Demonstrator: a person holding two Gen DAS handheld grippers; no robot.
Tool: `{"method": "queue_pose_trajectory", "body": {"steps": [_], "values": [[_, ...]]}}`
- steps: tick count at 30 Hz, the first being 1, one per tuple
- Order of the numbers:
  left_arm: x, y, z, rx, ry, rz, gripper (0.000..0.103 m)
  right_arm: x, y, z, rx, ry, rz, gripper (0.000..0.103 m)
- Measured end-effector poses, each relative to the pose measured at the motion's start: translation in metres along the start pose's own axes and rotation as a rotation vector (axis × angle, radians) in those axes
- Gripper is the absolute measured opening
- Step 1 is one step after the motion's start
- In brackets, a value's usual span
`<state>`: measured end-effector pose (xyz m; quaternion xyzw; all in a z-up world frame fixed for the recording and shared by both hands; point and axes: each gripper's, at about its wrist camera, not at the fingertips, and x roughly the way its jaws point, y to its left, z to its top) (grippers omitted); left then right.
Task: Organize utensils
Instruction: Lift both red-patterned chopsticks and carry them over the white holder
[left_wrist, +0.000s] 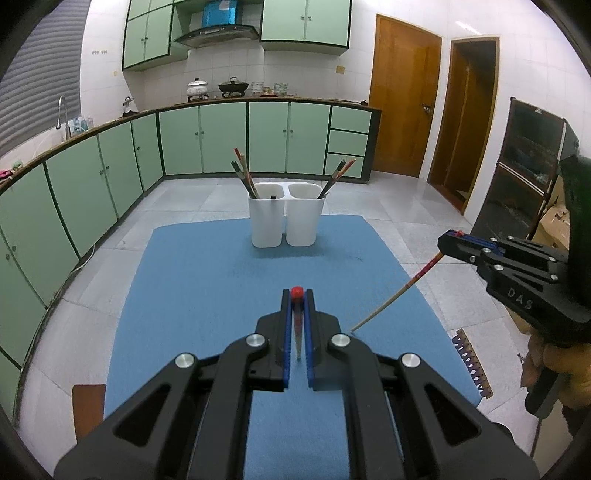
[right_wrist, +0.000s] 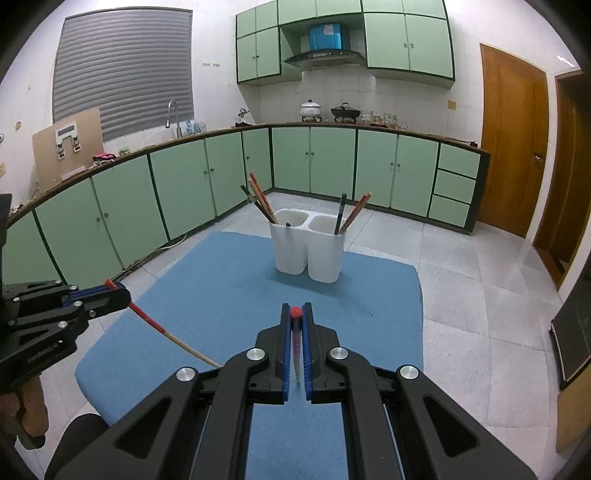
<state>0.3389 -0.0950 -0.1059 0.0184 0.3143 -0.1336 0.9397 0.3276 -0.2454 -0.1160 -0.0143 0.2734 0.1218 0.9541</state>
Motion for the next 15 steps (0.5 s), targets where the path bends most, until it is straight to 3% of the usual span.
{"method": "queue_pose_trajectory", "body": {"steps": [15], "values": [[-0.023,-0.01,0.046,0.054,-0.077,0.002,0.005,-0.029,-0.004,0.073,-0.023,-0.037,0.037,0.005]]}}
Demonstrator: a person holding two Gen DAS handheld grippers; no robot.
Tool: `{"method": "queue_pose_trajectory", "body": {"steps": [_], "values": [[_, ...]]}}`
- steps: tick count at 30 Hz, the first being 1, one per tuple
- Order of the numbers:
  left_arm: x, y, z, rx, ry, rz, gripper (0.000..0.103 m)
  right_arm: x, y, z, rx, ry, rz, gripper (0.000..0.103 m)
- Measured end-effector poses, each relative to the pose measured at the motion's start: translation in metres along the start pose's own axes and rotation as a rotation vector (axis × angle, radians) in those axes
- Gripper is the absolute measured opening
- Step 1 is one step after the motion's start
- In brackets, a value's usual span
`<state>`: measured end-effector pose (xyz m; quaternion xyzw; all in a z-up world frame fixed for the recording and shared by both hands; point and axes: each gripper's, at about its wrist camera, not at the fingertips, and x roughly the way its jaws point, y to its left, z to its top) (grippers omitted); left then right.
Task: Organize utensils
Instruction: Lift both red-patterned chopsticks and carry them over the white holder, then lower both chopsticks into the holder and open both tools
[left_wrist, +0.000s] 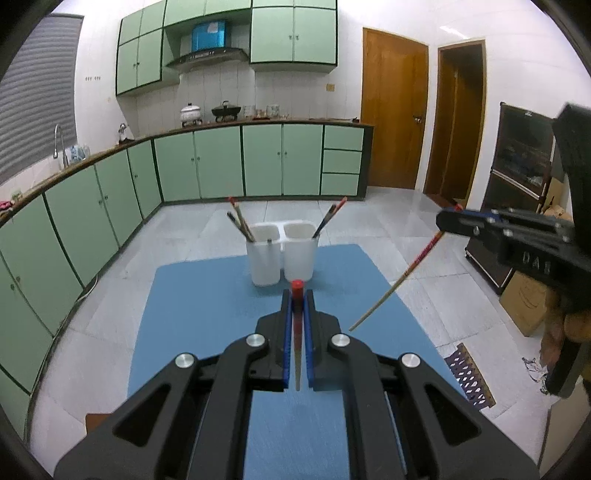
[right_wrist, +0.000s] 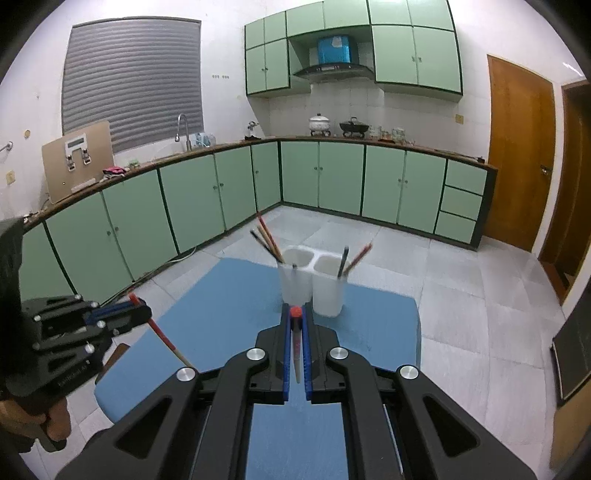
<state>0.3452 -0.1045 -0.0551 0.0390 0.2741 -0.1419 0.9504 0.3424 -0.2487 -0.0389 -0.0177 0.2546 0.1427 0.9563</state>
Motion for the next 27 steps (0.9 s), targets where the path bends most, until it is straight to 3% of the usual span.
{"method": "queue_pose_trajectory", "body": {"steps": [14,22,27], "values": [[0.02,0.02,0.079,0.003,-0.06,-0.013,0.005,0.023,0.002,0.089,-0.046,-0.04,0.003,0.005],[0.048,0.045,0.149,-0.051,-0.144,0.004,0.005,0.067,-0.009,0.141,-0.009,-0.058,-0.028,0.005],[0.072,0.044,0.179,-0.043,-0.201,0.011,0.005,0.101,-0.012,0.153,-0.026,-0.034,-0.067,0.005]]}}
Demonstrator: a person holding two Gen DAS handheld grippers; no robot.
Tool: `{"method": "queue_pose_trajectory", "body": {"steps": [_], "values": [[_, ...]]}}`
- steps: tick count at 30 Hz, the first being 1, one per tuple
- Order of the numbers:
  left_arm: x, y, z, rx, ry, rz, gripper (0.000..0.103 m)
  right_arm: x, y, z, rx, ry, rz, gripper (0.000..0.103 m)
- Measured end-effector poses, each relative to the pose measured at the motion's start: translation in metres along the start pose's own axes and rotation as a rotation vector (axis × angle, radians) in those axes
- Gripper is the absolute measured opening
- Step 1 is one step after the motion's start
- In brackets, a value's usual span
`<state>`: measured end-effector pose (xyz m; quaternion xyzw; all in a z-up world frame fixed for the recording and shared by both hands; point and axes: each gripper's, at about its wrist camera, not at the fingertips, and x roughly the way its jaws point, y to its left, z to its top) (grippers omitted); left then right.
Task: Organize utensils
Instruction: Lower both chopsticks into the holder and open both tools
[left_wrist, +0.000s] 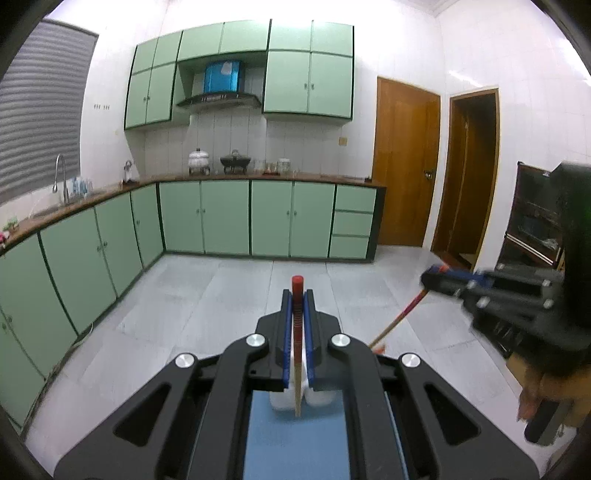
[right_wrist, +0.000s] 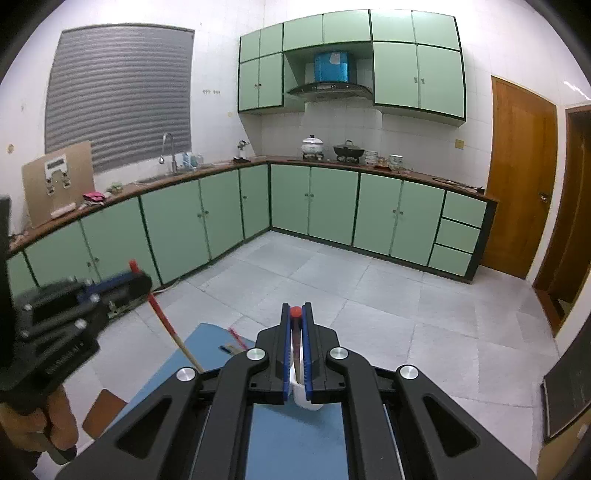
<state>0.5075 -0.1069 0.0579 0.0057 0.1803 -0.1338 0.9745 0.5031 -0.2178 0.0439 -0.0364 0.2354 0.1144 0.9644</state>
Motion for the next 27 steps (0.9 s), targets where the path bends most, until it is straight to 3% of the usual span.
{"method": "queue_pose_trajectory", "body": {"steps": [6,11,18,24,26,27], "values": [[0.038,-0.006,0.008,0.024,-0.069,0.011,0.005,0.042,-0.011,0.003,0.012,0.05,-0.022,0.005],[0.085,-0.005,-0.006,0.023,-0.08,0.034,0.005,0.078,-0.023,-0.003,0.038,0.096,-0.035,0.005],[0.133,0.008,-0.038,-0.034,-0.052,0.027,0.005,0.117,-0.039,-0.013,0.074,0.139,-0.027,0.005],[0.153,0.01,-0.065,-0.016,-0.017,0.032,0.005,0.139,-0.045,-0.028,0.085,0.177,-0.018,0.005],[0.155,0.01,-0.072,-0.011,-0.004,0.034,0.009,0.147,-0.044,-0.034,0.088,0.208,0.001,0.007],[0.153,0.011,-0.074,-0.01,0.001,0.037,0.023,0.147,-0.043,-0.037,0.087,0.21,-0.005,0.008]]}}
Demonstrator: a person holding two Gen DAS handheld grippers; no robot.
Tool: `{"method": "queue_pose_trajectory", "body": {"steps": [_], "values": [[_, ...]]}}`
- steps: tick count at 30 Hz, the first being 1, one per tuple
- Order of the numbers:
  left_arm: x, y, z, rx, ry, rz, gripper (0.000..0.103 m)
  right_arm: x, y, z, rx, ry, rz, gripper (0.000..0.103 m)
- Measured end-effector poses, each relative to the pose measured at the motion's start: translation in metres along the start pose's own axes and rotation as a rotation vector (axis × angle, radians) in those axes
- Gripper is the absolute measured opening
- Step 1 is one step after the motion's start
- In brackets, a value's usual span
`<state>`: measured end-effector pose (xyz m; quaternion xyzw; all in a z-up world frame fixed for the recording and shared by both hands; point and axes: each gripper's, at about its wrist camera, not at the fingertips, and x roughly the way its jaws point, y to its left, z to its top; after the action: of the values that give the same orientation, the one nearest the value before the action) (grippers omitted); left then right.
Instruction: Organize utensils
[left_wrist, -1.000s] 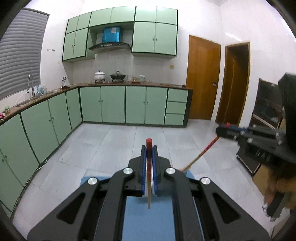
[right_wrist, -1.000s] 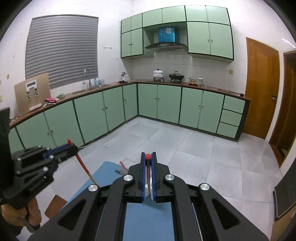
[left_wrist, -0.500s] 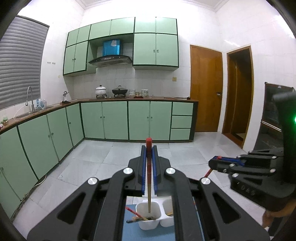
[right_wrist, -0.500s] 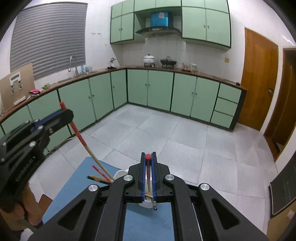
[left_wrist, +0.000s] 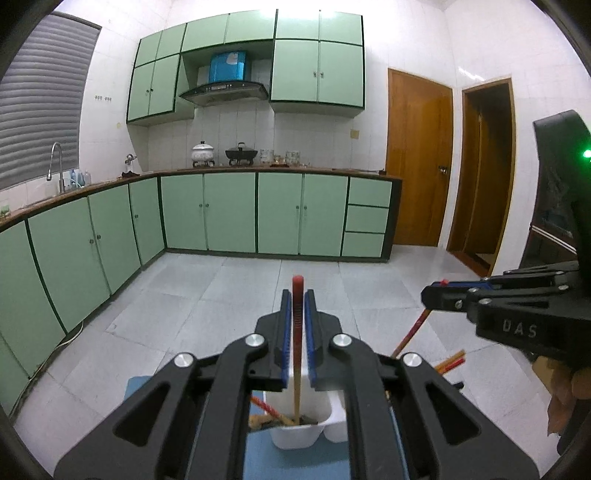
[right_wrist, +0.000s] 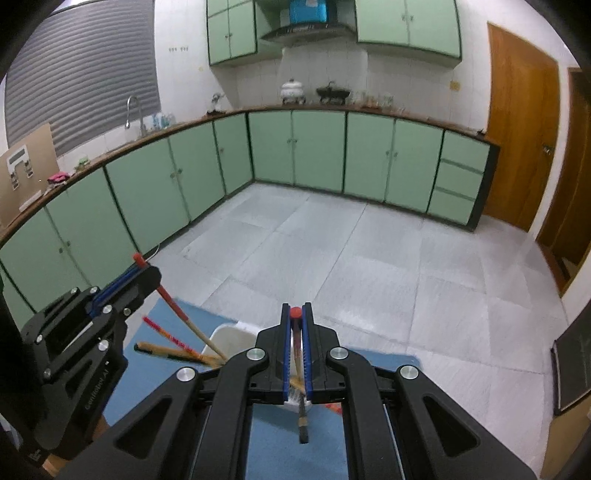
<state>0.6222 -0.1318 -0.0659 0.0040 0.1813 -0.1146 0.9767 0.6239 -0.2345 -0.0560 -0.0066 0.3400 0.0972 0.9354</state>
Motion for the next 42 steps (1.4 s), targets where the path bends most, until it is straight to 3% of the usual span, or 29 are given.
{"method": "queue_pose_trajectory", "body": {"steps": [1,2,3,11,18,31,42], "values": [[-0.003,0.001,-0.002,0.002,-0.004,0.011,0.036,-0.001,0.0,-0.003,0.002,0.0,0.002,0.015],[-0.008,0.003,-0.003,0.004,-0.019,0.026,0.061,-0.002,0.001,-0.003,0.005,-0.002,0.0,0.019],[-0.016,0.003,-0.003,0.01,-0.045,0.047,0.063,-0.005,0.001,-0.004,0.003,-0.008,-0.005,0.019],[-0.056,0.011,0.011,0.021,-0.061,0.04,0.064,-0.042,-0.002,-0.002,0.028,-0.075,-0.024,0.022],[-0.088,0.035,0.001,0.008,-0.027,0.075,0.065,-0.07,-0.009,-0.01,0.066,-0.106,-0.028,0.026],[-0.151,0.043,-0.01,0.028,0.03,0.09,0.071,-0.119,0.001,-0.052,0.1,-0.126,0.006,0.029],[-0.214,0.044,-0.047,-0.007,0.095,0.072,0.075,-0.164,0.017,-0.111,0.123,-0.162,0.02,0.034]]}}
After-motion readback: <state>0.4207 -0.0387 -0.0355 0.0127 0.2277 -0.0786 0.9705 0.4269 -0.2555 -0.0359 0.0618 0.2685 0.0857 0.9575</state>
